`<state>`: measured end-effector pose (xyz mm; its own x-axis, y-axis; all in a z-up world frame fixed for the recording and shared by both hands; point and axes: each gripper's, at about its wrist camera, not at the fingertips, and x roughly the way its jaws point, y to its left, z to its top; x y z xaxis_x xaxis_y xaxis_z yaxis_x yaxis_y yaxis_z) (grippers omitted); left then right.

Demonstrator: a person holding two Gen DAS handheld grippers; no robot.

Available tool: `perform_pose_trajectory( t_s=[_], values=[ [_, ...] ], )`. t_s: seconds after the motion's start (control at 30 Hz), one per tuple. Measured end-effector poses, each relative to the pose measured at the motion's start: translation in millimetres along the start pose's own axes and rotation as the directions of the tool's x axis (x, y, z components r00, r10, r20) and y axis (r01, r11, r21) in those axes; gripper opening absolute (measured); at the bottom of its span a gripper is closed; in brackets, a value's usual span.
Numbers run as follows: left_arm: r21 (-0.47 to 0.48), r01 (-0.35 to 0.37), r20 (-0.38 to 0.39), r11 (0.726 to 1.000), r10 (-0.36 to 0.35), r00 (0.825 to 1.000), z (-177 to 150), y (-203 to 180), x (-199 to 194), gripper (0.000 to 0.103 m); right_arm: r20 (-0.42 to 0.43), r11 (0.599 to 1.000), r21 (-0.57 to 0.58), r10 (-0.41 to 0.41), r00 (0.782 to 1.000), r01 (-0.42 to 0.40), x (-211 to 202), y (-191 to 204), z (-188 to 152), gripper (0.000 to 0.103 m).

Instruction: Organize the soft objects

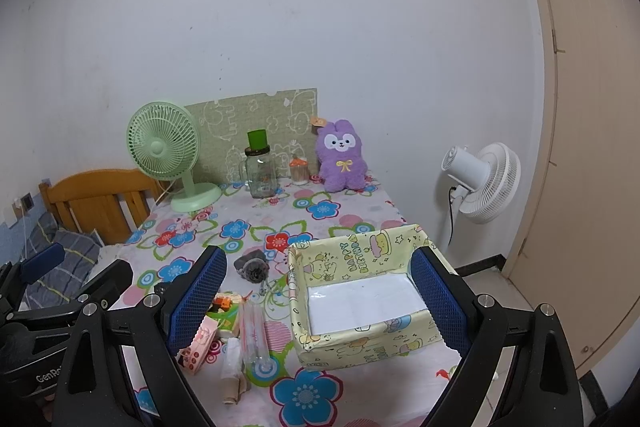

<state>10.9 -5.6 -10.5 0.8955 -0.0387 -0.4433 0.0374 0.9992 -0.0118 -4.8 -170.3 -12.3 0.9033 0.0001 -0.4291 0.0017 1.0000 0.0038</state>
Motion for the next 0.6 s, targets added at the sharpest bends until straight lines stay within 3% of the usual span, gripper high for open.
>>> perform_pose_trajectory(
  t_s=[0.6],
  values=[
    [-0.012, 0.007, -0.007, 1.000, -0.007, 1.000, -0.3, -0.8, 0.3, 0.101, 0.001, 1.000, 0.003, 0.003, 1.000, -0.003, -0.2, -1.4, -0.5, 0.095]
  ],
)
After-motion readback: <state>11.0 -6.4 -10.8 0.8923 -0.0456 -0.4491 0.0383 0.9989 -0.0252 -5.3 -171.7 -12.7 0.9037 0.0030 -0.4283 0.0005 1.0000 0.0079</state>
